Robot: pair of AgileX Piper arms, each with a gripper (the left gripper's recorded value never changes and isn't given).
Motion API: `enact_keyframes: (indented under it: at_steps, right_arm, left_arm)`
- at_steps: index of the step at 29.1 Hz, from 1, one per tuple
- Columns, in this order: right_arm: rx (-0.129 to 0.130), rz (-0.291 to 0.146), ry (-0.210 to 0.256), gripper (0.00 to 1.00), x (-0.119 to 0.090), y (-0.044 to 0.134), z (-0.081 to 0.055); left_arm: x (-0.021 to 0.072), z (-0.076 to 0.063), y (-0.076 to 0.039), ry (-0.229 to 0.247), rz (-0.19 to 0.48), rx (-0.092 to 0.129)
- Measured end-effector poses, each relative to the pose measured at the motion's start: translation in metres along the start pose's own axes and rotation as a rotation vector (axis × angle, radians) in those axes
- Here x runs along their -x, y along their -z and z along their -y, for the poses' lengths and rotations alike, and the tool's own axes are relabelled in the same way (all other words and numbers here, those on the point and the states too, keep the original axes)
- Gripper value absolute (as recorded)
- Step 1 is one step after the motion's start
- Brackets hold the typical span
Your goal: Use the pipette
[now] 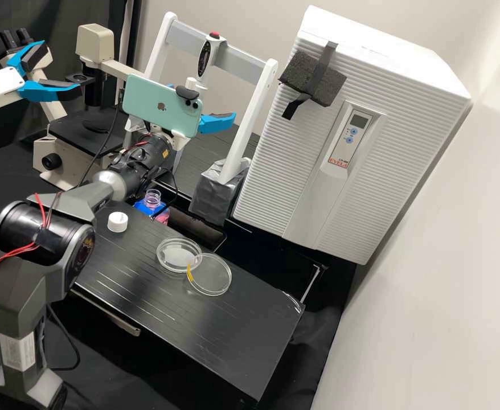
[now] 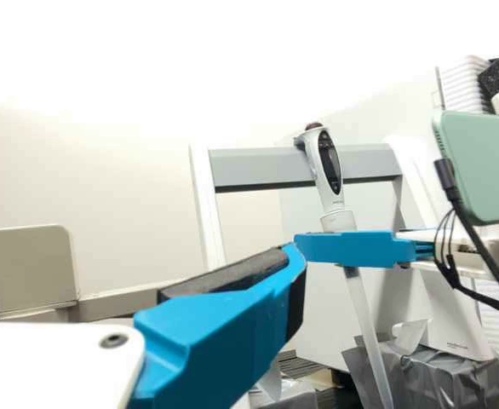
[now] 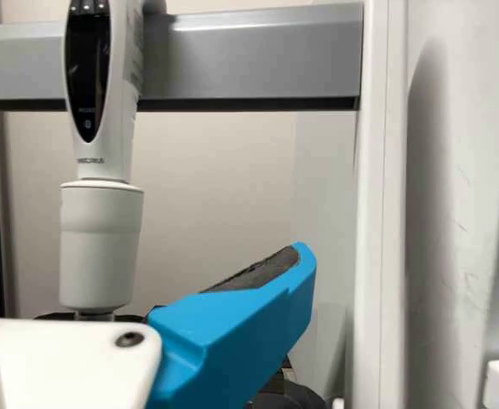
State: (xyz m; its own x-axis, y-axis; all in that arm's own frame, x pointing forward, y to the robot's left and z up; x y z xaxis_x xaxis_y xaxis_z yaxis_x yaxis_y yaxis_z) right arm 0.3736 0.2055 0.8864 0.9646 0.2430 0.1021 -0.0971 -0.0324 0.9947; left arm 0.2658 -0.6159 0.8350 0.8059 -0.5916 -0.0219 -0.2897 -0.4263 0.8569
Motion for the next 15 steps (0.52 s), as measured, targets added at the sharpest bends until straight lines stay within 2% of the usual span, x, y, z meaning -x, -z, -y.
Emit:
enact_keyframes:
  at_steps: [1,2,8,10,15]
  right_arm:
    - [-0.001,-0.004,-0.003,1.0,-0.001,0.001,-0.001]
    - [0.0,-0.005,-0.003,0.0,-0.002,0.002,-0.002]
    - [-0.004,-0.026,-0.017,0.0,-0.005,0.011,-0.008]
    - [0.008,-0.036,-0.019,0.0,-0.006,0.015,-0.008]
    - [0.01,-0.047,-0.023,0.0,-0.006,0.019,-0.009]
  left_arm:
    - [0.0,0.0,0.0,0.0,0.0,0.0]
    - [-0.0001,0.0,0.0,0.001,0.0,0.0]
    - [-0.0012,0.005,0.001,0.015,-0.003,0.002]
    - [-0.0015,0.007,0.002,0.019,-0.004,0.003]
    - [-0.0015,0.007,0.002,0.019,-0.004,0.003]
